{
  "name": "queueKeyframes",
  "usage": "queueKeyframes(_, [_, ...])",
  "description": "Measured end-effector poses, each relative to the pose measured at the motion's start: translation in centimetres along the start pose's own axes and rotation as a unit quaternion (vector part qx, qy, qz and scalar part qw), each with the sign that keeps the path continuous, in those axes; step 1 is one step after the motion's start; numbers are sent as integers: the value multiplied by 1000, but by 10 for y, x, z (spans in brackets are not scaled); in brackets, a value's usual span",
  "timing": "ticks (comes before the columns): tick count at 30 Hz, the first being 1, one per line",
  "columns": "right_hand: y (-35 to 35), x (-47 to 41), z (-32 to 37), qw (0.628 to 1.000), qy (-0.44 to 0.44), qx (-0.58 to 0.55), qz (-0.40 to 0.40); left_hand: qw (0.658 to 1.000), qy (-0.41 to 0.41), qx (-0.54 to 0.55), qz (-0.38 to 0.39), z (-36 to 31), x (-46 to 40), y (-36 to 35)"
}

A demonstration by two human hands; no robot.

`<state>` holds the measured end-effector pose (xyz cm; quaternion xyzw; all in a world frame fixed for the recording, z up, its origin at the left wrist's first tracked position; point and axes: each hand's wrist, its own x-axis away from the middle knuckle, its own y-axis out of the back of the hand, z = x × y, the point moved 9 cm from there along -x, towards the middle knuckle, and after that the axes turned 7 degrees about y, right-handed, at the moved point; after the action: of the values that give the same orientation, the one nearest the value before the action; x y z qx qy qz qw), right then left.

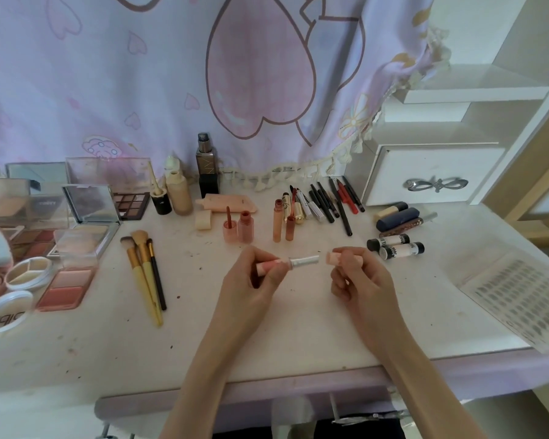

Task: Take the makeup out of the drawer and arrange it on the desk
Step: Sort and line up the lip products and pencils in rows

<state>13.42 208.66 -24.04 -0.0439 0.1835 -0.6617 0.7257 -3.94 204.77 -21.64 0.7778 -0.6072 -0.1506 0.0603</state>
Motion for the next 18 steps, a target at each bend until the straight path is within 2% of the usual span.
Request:
queueKeyframes(4, [1,0,0,1000,-12,2,-26,991,54,108,-48,11,-1,13])
queueKeyframes(6, [2,1,0,999,-7,22,-30,989,68,118,-56,14,1,13])
queueKeyframes(10, [1,1,-1,996,4,83,-28,992,77,71,-65,19,2,8])
queueKeyframes(13, [6,2,2,986,27,156,-52,993,77,-3,-85,21,1,7])
queueKeyframes(18, [15,1,13,933,85,337,-96,988,45,-119,-90,13,-2,-6])
